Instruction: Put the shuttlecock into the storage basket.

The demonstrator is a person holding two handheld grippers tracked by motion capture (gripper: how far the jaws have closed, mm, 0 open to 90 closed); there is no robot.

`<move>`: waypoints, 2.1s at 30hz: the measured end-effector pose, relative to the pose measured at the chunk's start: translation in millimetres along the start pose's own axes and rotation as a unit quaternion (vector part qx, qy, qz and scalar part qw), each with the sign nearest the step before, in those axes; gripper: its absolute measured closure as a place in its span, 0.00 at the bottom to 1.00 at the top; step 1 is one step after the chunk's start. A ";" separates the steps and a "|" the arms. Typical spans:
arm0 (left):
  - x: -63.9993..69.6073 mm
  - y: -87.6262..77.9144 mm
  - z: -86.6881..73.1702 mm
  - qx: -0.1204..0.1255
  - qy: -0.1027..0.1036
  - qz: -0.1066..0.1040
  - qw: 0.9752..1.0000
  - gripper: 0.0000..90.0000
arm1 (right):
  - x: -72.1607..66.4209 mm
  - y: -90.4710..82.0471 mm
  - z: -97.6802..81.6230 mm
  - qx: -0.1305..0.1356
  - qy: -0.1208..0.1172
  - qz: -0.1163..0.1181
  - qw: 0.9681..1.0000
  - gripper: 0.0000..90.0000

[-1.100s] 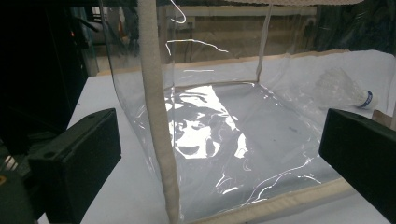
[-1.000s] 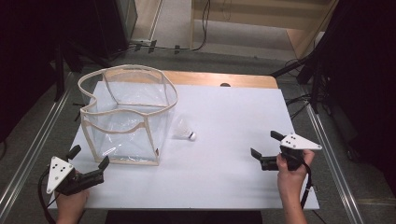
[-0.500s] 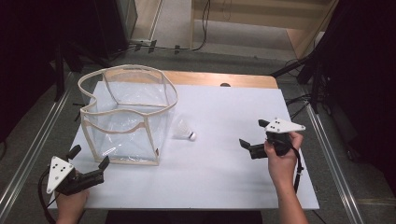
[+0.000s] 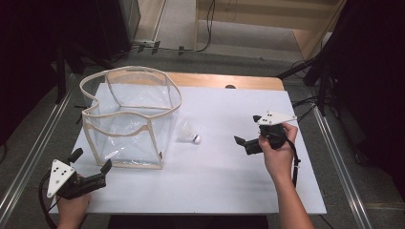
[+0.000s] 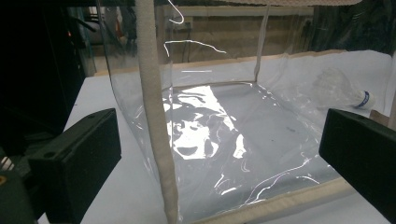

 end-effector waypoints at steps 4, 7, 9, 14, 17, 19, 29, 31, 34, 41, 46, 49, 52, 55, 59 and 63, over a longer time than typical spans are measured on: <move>0.1 0.2 -0.1 -0.001 0.000 0.000 1.000 0.00 | -2.3 3.3 5.8 -0.002 -0.003 0.003 1.000 0.00; 0.1 0.1 -0.1 -0.001 0.000 -0.001 1.000 0.00 | -4.7 5.9 9.6 -0.002 -0.007 0.009 1.000 0.00; 0.2 0.3 0.0 -0.001 0.000 -0.001 1.000 0.00 | -5.6 6.9 10.2 -0.004 -0.008 0.009 1.000 0.00; -0.1 0.1 0.0 -0.001 -0.002 -0.002 1.000 0.00 | -10.8 15.7 14.7 -0.015 -0.014 0.017 1.000 0.00; -0.4 0.5 0.1 -0.001 -0.002 -0.003 1.000 0.00 | -16.8 23.2 20.1 -0.019 -0.022 0.024 0.999 0.00; -0.1 0.6 0.0 -0.001 -0.002 -0.004 1.000 0.00 | -19.8 27.1 23.0 -0.023 -0.025 0.026 0.999 0.00; -0.5 0.2 0.4 0.000 -0.005 -0.007 1.000 0.00 | -28.8 41.8 34.7 -0.035 -0.037 0.040 0.998 0.00; -0.5 0.1 0.5 0.001 -0.007 -0.007 1.000 0.00 | -31.2 45.5 35.7 -0.040 -0.036 0.043 0.998 0.00; -0.4 -0.1 0.5 0.001 -0.006 -0.009 1.000 0.00 | -33.6 49.6 36.8 -0.045 -0.042 0.047 0.997 0.00; -0.2 0.1 0.5 0.000 -0.006 -0.011 1.000 0.00 | -44.5 63.2 37.8 -0.076 -0.059 0.060 0.994 0.00; 0.6 0.4 0.3 -0.001 -0.003 -0.010 1.000 0.00 | -51.5 75.8 39.1 -0.099 -0.063 0.064 0.991 0.00; 0.5 0.4 0.3 -0.001 -0.002 -0.009 1.000 0.00 | -54.4 80.8 41.4 -0.108 -0.063 0.069 0.990 0.00; 1.5 0.6 0.2 -0.001 0.000 -0.010 1.000 0.00 | -56.0 84.1 42.9 -0.111 -0.066 0.069 0.989 0.00; 1.4 0.5 0.2 -0.002 0.000 -0.010 1.000 0.00 | -59.2 90.4 44.6 -0.122 -0.073 0.065 0.988 0.00; 1.2 0.4 0.3 -0.001 -0.001 -0.011 1.000 0.00 | -63.0 96.4 44.8 -0.138 -0.076 0.067 0.985 0.00; 1.3 0.4 0.3 -0.001 -0.001 -0.011 1.000 0.00 | -64.8 102.1 44.2 -0.157 -0.073 0.063 0.983 0.04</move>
Point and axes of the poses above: each handheld gripper's, and its own axes: y roughly forward along the jaws, z roughly out of its top, x roughly to its right, the point moved 7 cm from there along y, roughly forward along the jaws, and after that the axes turned 8 degrees about -z, right-handed, at the moved point
